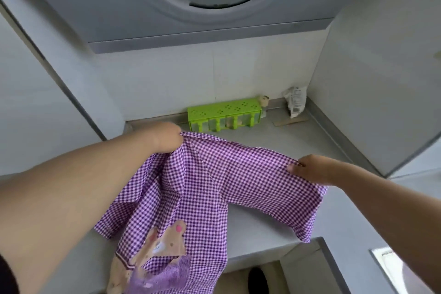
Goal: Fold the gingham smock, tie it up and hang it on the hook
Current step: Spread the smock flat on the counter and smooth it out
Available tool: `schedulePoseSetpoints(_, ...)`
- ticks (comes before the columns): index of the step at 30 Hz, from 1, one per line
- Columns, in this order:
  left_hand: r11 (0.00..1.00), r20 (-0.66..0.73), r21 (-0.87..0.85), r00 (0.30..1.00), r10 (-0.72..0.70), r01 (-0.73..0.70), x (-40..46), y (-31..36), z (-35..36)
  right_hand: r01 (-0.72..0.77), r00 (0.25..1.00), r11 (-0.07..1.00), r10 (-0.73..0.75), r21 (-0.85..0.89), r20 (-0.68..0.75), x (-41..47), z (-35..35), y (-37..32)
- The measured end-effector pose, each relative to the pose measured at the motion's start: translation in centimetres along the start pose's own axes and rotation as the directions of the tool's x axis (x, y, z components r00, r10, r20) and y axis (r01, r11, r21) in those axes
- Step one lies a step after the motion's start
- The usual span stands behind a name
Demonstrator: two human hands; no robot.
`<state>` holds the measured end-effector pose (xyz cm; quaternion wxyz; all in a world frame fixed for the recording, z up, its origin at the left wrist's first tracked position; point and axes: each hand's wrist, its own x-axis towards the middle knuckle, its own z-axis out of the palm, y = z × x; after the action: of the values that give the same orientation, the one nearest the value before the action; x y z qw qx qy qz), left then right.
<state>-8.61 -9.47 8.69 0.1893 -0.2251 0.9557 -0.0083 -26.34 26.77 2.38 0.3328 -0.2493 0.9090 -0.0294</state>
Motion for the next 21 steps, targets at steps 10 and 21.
schedulePoseSetpoints(10,0.997,0.104,-0.072,0.994,0.034,-0.026,10.5,7.8,2.1,-0.122,0.917,0.879,0.277,-0.461,0.286,5.5,-5.4,7.4)
schedulePoseSetpoints(21,0.984,0.145,-0.174,0.988,0.054,-0.028,15.8,13.9,5.5,0.111,0.931,0.951,-0.202,-0.290,-0.303,13.1,-0.3,5.6)
